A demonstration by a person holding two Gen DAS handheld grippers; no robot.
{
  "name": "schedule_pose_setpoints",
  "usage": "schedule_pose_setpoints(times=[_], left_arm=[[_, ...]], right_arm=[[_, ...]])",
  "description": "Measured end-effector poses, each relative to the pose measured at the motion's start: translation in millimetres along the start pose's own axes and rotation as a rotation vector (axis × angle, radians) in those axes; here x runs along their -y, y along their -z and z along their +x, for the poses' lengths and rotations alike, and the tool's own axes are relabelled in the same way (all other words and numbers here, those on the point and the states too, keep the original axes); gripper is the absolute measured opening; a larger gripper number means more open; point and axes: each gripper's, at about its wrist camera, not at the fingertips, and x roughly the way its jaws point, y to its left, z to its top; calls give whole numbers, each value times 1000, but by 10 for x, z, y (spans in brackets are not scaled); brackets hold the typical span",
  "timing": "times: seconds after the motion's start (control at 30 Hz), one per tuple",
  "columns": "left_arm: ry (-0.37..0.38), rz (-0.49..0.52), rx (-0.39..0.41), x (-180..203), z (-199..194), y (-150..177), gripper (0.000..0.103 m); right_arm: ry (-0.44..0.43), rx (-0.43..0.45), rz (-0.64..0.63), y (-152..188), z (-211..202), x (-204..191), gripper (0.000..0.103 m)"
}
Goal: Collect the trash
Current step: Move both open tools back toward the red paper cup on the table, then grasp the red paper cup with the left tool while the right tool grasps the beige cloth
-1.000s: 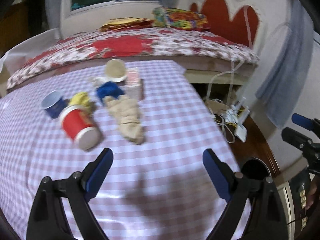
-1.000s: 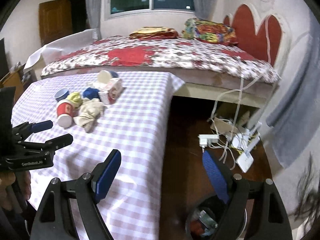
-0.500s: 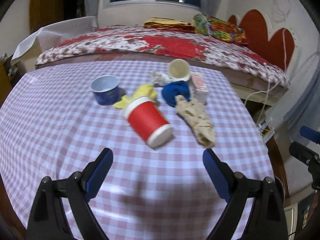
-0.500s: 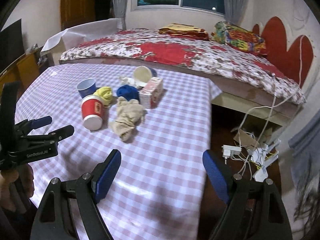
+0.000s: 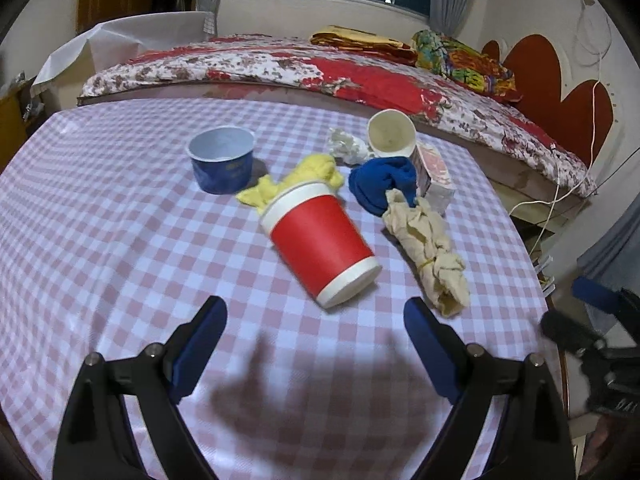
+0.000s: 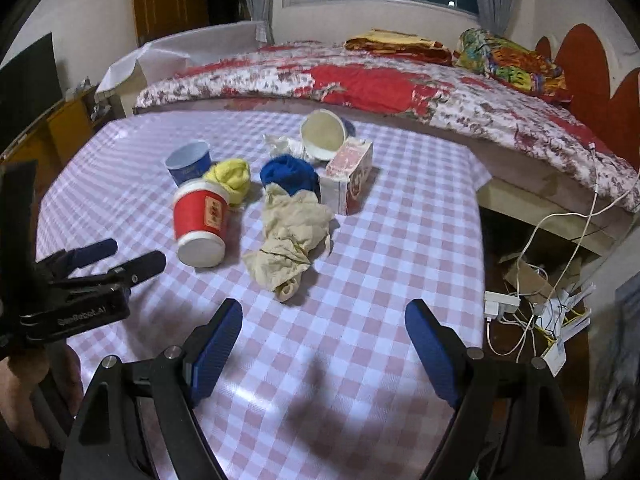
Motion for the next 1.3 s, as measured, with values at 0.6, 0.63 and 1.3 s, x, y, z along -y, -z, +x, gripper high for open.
schedule_pose_setpoints(times=[0.6,0.63,1.3], left_arm=[[-67,11,-65,-154,593,-142,79],[-71,15,-61,-181,571,-140,79],[19,56,-25,-226,418,-148,60]], right_arm=[[-92,-98,-70,-52,796,-128,85],[-95,-98,-72,-73,836,-146,85],[-149,-79,3,-232,929,-102,21]])
